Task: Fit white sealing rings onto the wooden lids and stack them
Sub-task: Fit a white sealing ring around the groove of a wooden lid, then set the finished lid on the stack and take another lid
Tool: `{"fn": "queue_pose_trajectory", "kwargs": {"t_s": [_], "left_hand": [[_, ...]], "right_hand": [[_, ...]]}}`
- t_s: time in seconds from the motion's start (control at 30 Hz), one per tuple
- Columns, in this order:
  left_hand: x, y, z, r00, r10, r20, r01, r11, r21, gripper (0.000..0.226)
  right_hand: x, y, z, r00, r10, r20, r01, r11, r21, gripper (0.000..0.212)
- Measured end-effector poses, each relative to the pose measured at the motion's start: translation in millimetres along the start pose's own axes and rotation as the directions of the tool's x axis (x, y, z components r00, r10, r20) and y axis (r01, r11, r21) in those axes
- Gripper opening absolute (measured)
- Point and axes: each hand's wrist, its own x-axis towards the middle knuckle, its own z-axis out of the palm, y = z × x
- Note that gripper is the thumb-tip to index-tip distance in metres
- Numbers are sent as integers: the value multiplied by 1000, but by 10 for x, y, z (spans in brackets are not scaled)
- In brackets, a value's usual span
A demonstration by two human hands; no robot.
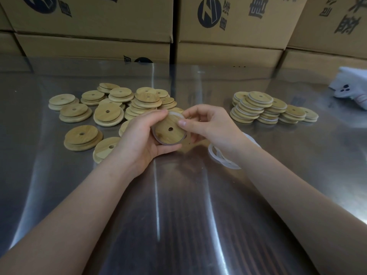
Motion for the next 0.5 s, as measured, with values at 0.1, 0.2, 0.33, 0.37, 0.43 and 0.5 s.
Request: {"fn": "queue_pose_trajectory", "kwargs": {"t_s": [0.1,0.2,0.33,0.37,0.43,0.5], "left_hand": [[-3,4,4,1000,14,8,-14,1000,3,29],[-16,5,19,999,27,21,-28,999,28,33],[-21,9,28,999,31,16,-32,995,90,34],[-19,11,31,999,38,5,-38,994,107,32],[-12,16,33,998,51,-32,-47,992,116,27],[-4,21,31,996,53,-67,-45,993,109,20]], "right_hand": [[-6,-14,-2,1000,8,-10,-8,1000,24,9],[-1,-27,10,999,42,-4,-41,997,63,8],[18,-37,-6,995,91,-49,-83,986,145,12],[23,-35,-23,992,94,-80,-81,984,159,12],[33,-30,-73,983,90,-158,-62,983,173,16],[51,-21,-151,972,71,-226,-36,988,153,22]]}}
